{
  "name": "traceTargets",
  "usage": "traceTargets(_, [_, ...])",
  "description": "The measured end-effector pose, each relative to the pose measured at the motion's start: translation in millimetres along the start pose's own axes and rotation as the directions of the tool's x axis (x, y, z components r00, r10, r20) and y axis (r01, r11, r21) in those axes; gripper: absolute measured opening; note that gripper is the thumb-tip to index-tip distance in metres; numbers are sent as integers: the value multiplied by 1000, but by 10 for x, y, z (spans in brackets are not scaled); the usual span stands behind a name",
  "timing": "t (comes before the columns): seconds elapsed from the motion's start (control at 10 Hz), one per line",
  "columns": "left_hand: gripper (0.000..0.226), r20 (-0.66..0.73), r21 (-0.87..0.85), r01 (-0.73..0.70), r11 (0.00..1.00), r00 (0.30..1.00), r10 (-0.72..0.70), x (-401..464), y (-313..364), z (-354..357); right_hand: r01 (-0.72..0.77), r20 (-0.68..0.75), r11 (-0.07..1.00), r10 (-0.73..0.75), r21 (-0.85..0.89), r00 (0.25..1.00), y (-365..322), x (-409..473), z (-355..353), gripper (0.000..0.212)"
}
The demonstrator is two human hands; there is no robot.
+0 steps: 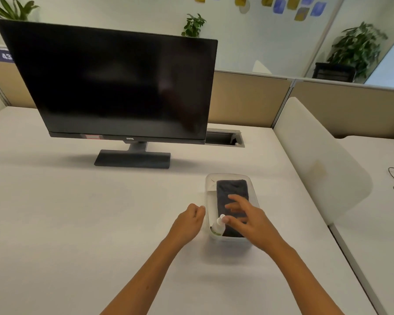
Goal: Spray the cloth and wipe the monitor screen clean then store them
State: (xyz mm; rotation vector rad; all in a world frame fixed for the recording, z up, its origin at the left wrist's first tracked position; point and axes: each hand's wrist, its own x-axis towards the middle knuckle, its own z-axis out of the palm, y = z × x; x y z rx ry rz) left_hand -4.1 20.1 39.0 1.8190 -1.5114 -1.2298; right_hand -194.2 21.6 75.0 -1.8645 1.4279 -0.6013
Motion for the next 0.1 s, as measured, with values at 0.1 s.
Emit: traceTargets(0.1, [34,-51,-26,-27,999,998,25,-190,-266,-276,31,-244,997,-14,65,970,-186,-27,-62,63])
